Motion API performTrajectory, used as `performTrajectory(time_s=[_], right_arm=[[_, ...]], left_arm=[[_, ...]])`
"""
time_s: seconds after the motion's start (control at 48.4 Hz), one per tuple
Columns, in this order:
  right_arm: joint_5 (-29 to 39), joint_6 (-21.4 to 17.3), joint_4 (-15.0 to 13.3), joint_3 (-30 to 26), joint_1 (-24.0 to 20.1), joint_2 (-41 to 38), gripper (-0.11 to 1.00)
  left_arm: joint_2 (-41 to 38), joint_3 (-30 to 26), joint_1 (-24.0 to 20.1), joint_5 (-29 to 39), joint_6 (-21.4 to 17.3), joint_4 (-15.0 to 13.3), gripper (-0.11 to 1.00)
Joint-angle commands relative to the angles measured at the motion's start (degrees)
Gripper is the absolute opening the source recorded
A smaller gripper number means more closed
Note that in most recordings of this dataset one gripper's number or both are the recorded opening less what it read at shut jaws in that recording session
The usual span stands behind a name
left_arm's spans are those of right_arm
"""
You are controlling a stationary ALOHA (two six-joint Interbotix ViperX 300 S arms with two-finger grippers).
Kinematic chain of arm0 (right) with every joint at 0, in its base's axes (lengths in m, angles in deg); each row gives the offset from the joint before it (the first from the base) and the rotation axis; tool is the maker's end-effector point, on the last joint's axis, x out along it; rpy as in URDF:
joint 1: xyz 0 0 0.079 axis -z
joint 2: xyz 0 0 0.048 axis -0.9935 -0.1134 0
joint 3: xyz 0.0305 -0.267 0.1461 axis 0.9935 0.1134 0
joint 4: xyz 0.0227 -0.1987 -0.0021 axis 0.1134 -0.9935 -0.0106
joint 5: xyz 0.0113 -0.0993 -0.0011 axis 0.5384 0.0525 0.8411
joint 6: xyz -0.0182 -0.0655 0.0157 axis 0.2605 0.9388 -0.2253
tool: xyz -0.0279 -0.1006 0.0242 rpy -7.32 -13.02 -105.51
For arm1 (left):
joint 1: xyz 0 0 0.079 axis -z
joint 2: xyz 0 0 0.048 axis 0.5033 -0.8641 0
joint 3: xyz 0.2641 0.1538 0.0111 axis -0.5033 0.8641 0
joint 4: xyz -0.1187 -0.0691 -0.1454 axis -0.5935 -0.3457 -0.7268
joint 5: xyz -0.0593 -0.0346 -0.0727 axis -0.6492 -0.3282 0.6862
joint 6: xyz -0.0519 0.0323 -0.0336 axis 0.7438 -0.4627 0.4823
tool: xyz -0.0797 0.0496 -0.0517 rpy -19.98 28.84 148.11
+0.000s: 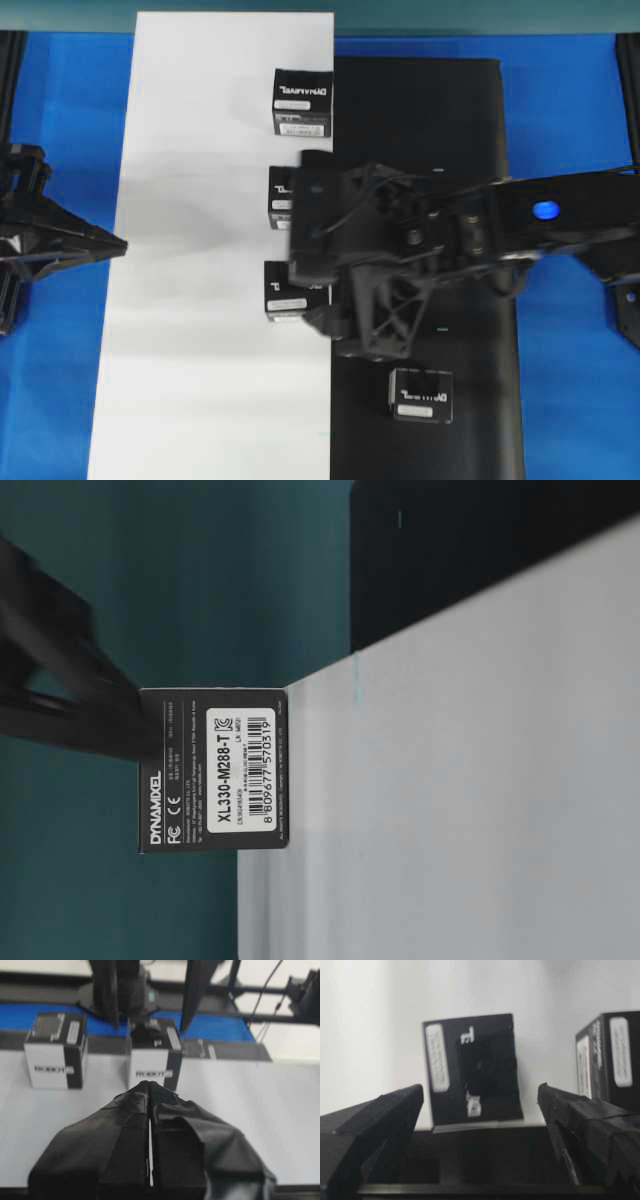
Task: Place the box from the black base onto the white base.
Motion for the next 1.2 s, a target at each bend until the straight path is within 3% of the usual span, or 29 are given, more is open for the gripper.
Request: performTrajectory(time_s=[0.0, 0.496, 0.93, 1.177], right_arm=[[-0.62, -0.35, 0.00, 0.44, -0.44, 3.34, 1.00], [-12.74, -0.70, 0.00, 13.54, -1.14, 16.79, 1.00], [-14.68, -0.62, -0.18, 20.92, -0.09, 24.70, 1.00], [-19.25, -0.35, -0.18, 26.72, 0.18, 31.11, 1.00]], left_arm=[[0.53, -0.88, 0.09, 0.70, 0.35, 0.18, -0.03], [2.02, -1.05, 0.09, 3.78, 2.11, 0.09, -0.03], [2.37, -1.14, 0.09, 3.34, 2.20, 0.18, -0.03], [2.11, -1.14, 0.09, 3.60, 2.02, 0.18, -0.03]])
